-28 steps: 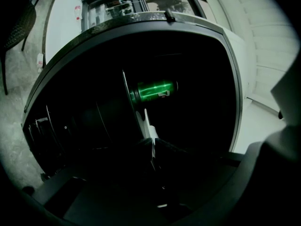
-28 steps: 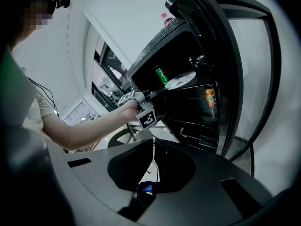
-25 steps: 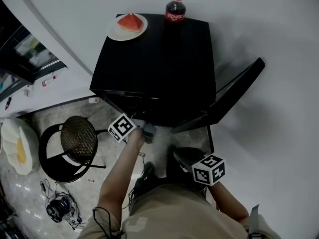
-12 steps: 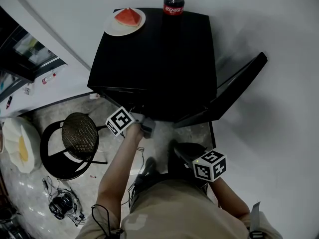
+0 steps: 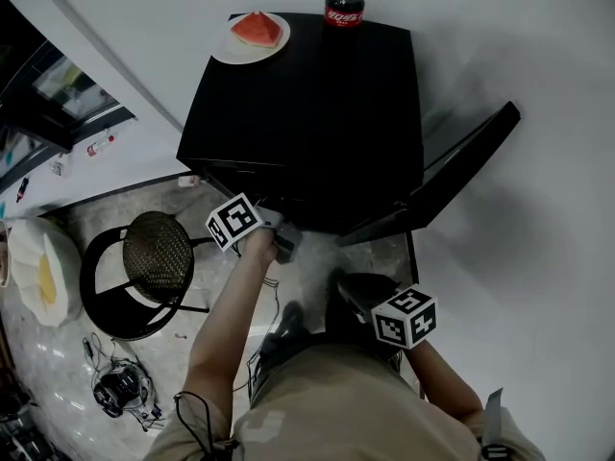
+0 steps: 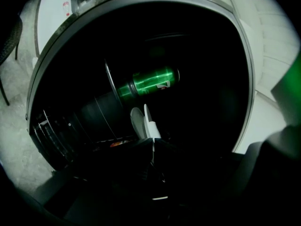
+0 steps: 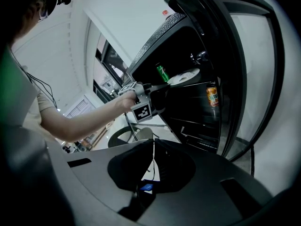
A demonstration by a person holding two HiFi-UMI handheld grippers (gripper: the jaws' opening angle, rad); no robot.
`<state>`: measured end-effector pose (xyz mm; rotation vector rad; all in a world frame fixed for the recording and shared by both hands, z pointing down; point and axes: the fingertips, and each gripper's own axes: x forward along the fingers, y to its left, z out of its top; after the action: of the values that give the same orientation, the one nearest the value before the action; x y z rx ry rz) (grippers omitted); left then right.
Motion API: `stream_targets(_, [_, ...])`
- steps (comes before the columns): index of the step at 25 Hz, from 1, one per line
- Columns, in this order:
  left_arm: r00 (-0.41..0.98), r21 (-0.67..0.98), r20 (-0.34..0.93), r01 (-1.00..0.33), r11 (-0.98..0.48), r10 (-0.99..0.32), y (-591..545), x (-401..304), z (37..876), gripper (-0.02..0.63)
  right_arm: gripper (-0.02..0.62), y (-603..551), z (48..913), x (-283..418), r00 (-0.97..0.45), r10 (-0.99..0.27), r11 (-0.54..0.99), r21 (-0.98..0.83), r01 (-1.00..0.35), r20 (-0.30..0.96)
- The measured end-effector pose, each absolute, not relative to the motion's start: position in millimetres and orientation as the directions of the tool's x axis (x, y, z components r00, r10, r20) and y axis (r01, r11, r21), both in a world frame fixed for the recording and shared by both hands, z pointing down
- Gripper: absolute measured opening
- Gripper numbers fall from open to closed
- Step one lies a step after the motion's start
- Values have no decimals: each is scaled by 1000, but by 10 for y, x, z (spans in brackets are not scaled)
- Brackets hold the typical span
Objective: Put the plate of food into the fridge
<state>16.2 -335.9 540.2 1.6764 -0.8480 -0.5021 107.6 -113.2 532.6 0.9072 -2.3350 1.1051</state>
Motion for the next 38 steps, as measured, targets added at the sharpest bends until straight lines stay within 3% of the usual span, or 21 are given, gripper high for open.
stream_targets(5, [653,977,81,-200,-69,-753,-3351,110,5379,21,23,-1111,5307,1090,-706,-392,480,-523,-704,590])
stream_targets(17, [642,958,72,-256,-126,-763,-3226,-60,5222,22,23,-1094,5236,1107,-701,-394,501,-500,-706,594])
stream_targets(24, [729,872,98,-391,-295,-677,-3041,-56,5167,20,23,-1051,5268,916,-724,-369,539,-500,-678,583])
stream_targets(38, [860,655,108,-439,-615,-499,-2378,-29,4927,11,23,-870,4961,466,-809,-314,628,-530,-569,497])
